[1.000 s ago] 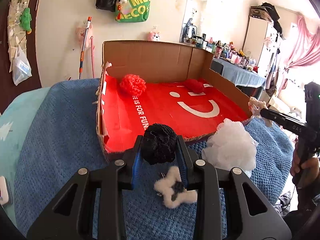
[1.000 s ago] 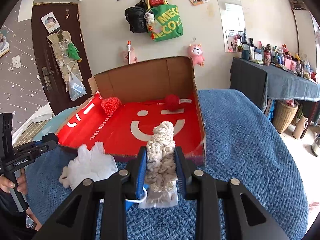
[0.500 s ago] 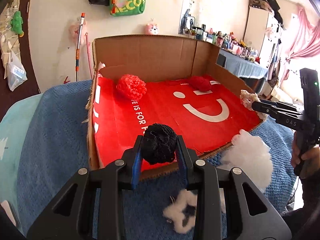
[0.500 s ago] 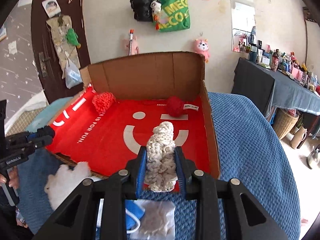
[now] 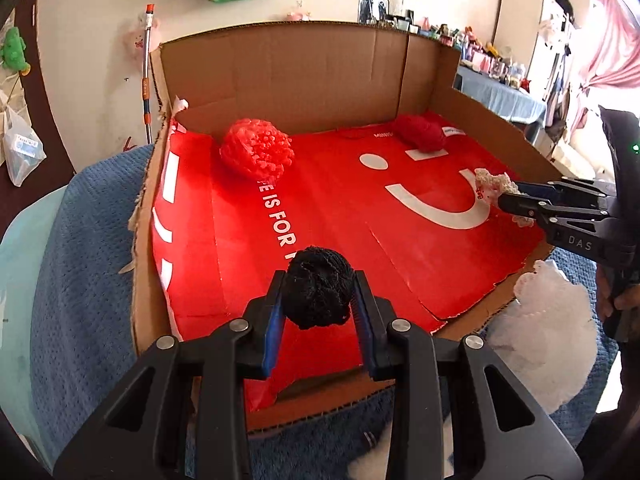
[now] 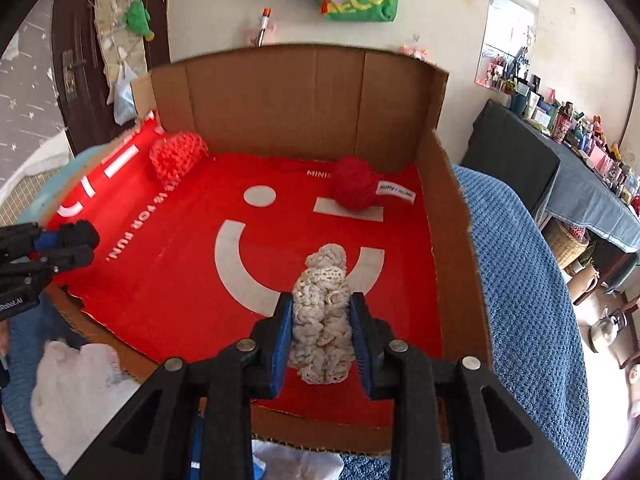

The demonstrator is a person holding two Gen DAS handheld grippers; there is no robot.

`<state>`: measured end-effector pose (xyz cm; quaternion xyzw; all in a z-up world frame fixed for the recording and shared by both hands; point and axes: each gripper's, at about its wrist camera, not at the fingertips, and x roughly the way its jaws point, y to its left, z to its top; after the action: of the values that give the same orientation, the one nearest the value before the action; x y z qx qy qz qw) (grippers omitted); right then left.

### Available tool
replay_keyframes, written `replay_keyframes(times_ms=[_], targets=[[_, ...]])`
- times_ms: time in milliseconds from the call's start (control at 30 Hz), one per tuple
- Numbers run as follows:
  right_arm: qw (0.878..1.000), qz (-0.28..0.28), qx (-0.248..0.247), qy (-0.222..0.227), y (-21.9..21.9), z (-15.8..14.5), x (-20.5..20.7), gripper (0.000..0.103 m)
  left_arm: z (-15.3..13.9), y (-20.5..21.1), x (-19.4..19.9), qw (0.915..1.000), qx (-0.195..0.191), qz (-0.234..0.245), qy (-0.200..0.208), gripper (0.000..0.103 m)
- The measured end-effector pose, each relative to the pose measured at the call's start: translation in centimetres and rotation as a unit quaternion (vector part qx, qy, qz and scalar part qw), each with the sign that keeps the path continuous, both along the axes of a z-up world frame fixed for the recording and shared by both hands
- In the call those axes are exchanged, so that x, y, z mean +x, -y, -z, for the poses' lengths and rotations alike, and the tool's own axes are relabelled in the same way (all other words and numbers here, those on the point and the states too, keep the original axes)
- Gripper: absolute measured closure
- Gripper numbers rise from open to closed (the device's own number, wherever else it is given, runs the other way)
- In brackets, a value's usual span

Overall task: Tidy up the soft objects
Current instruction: 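Carry the pom-pom with the left tool into the box while the right tool carries the scrunchie in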

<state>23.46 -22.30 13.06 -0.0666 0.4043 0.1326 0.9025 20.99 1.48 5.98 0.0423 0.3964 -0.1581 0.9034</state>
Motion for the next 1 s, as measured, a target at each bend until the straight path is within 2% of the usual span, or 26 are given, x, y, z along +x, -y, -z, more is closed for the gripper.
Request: replay_keyframes(times_ms=[333, 667, 1000], targets=[[0.999, 0.004, -0.045, -0.016, -1.1, 0.9, 0.8, 0.072, 0.9, 0.7, 1.4, 0.9995, 0.007, 0.015, -0.026, 0.073], [0.998, 0.001, -0.060, -0.018, -1.3, 1.3, 0.8, 0.071, 1.7, 1.3, 1.8, 0.9991, 0.026, 0.020, -0.029, 0.073], [0.997, -0.002, -0.071, -0.018, -1.5, 1.6, 0.8, 0.071, 1.8, 1.3, 2.0, 0.9989, 0.026, 0.022, -0.032, 0.073]])
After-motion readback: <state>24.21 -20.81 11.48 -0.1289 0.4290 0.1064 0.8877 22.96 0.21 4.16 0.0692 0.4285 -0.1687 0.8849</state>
